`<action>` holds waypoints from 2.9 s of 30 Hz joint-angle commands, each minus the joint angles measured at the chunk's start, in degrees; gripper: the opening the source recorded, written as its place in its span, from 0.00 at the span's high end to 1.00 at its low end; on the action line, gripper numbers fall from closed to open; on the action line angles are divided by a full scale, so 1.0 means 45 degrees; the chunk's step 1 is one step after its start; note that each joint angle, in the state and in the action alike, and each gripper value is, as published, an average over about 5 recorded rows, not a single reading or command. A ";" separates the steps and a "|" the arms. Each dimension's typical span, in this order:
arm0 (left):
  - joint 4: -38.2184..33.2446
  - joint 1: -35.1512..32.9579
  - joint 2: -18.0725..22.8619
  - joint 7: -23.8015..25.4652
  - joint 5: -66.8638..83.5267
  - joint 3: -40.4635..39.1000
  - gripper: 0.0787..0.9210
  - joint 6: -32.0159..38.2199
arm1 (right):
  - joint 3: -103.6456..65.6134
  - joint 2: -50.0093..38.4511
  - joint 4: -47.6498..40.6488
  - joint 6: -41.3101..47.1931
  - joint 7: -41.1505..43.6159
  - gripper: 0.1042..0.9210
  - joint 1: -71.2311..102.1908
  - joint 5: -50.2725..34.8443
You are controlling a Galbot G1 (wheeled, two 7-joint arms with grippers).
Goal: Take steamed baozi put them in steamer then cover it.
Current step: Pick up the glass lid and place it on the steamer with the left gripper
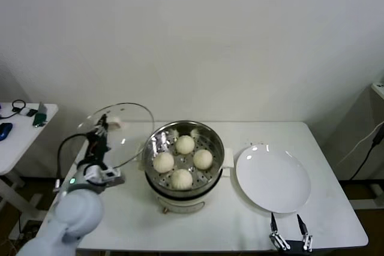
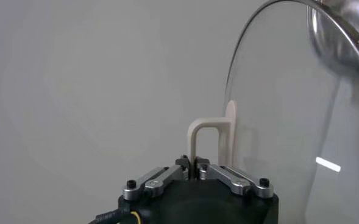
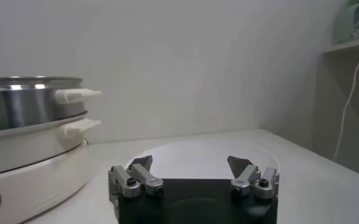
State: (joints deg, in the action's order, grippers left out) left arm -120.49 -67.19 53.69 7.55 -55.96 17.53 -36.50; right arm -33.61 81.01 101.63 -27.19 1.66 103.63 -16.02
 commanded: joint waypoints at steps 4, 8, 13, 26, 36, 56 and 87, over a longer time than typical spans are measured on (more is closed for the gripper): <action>-0.0339 0.2406 0.2986 0.2367 -0.4264 -0.4261 0.93 -0.1783 | -0.0043 0.0217 -0.0625 -0.0478 -0.0021 0.12 -0.0485 0.0006; 0.0174 0.2268 0.4522 0.2615 -0.5975 -0.4715 0.93 -0.1462 | -0.0053 0.0215 -0.0912 -0.0668 -0.0017 0.12 -0.0628 -0.0122; 0.0818 0.1958 0.6020 0.2631 -0.7361 -0.4978 0.93 -0.1132 | -0.0069 0.0192 -0.1083 -0.0763 -0.0014 0.12 -0.0735 -0.0190; 0.2080 0.1241 0.7773 0.2094 -0.8673 -0.5134 0.93 -0.0705 | -0.0109 -0.0120 -0.1435 -0.1023 -0.0106 0.12 -0.0804 -0.0532; 0.2374 0.0322 0.8248 0.1918 -0.9478 -0.5132 0.93 -0.0295 | -0.0083 -0.0387 -0.1499 -0.1119 -0.0139 0.12 -0.0798 -0.0829; 0.2810 -0.0040 0.7830 0.1426 -0.9509 -0.4383 0.93 -0.0032 | -0.0036 -0.0545 -0.1543 -0.1227 -0.0165 0.12 -0.0784 -0.0940; 0.2907 0.0176 0.7441 0.1244 -0.9217 -0.4246 0.63 0.0407 | -0.0012 -0.0541 -0.1708 -0.1222 -0.0102 0.12 -0.0798 -0.0952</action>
State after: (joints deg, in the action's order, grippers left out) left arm -107.55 -66.45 87.13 13.09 -97.61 -1.63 -34.83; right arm -33.64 78.57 93.99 -32.79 1.14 100.12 -20.26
